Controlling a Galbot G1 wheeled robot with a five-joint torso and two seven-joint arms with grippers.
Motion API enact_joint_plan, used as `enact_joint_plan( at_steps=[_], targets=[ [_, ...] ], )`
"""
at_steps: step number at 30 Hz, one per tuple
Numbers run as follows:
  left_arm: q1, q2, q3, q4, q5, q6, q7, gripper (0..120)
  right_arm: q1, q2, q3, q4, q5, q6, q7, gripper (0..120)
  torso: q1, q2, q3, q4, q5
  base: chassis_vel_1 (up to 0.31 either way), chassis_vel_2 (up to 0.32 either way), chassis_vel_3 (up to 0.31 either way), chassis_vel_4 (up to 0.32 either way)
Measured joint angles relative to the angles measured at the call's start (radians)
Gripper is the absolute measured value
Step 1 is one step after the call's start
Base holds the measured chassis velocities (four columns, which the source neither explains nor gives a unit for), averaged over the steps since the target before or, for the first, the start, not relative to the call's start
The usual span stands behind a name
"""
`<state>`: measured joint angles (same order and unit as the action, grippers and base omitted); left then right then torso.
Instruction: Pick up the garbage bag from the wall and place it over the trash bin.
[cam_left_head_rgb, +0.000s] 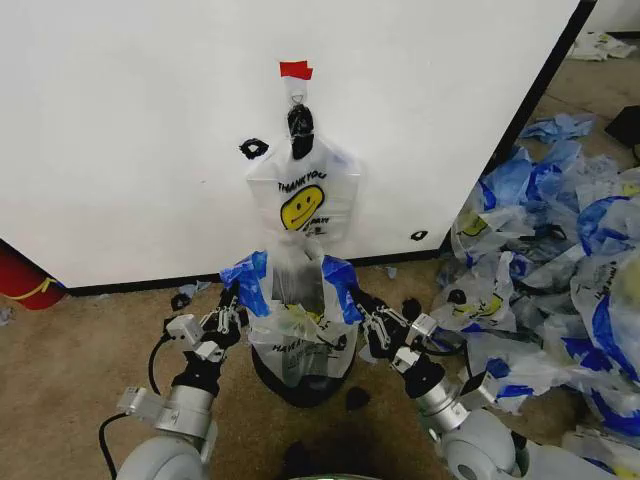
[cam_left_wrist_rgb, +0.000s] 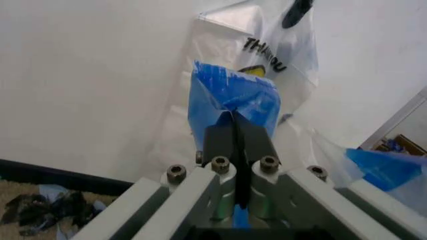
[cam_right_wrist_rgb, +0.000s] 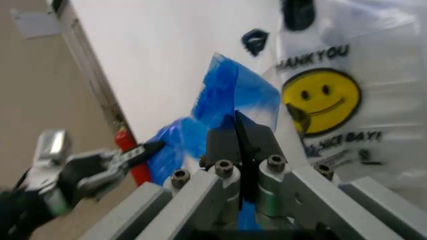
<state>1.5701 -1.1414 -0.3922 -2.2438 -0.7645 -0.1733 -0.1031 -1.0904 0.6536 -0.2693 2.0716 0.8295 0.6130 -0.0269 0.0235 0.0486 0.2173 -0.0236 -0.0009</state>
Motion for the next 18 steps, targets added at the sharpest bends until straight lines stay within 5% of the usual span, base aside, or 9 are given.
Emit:
enact_joint_plan(
  at_steps=[18],
  targets=[
    [0.083, 0.067, -0.009, -0.054, -0.018, 0.016, -0.028, 0, -0.06, -0.086, 0.012, -0.001, -0.019, 0.041, -0.075, 0, 0.0, 0.0, 0.0, 0.0, 0.0, 0.0, 0.0, 0.0, 0.0]
  ],
)
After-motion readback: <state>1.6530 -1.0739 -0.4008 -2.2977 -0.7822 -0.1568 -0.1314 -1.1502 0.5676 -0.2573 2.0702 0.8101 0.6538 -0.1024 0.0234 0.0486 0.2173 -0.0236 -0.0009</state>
